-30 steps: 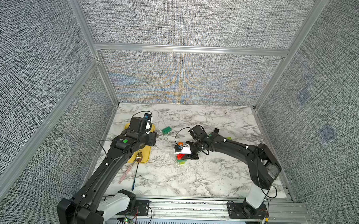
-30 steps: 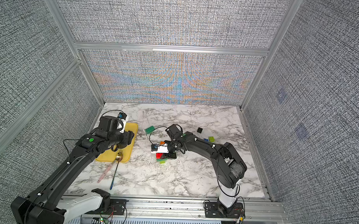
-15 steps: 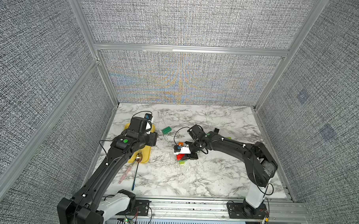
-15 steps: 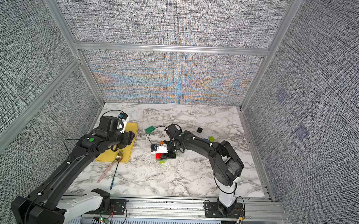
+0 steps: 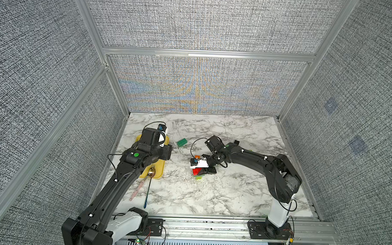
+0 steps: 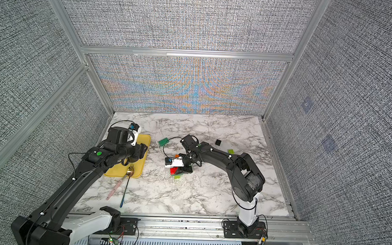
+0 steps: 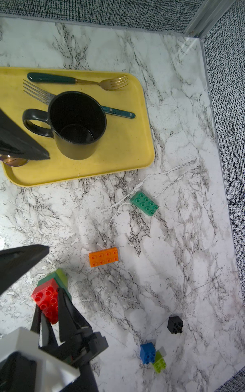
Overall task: Assemble a carrot with lego
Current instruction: Assemble the lego brick with the lego brick.
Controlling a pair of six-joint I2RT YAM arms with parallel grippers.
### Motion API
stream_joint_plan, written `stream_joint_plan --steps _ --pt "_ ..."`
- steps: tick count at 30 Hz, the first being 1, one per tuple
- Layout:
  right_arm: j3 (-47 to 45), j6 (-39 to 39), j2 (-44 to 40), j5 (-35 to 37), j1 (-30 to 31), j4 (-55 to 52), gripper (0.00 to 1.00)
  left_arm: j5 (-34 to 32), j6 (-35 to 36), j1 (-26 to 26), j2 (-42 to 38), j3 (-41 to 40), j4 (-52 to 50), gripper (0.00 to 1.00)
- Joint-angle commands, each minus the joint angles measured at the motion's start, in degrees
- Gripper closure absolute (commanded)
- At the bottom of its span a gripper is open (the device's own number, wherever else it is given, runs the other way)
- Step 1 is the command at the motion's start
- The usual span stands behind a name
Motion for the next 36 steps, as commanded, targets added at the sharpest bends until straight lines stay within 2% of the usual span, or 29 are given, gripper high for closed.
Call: stream_joint_plan --steps 1,28,36 --pt "-0.92 0.34 0.08 2.5 0.15 -2.01 0.79 0.38 0.44 0.12 -0.06 -0.02 0.53 0.33" --pt "-1.41 0.8 1.3 3.47 -0.23 -1.92 0.75 3.13 0.53 0.12 0.07 0.07 0.75 0.33" --pt "-1.4 2.4 4.4 8.51 0.39 -3.66 0.78 2.98 0.53 0.12 0.04 -0.02 0.9 0.33"
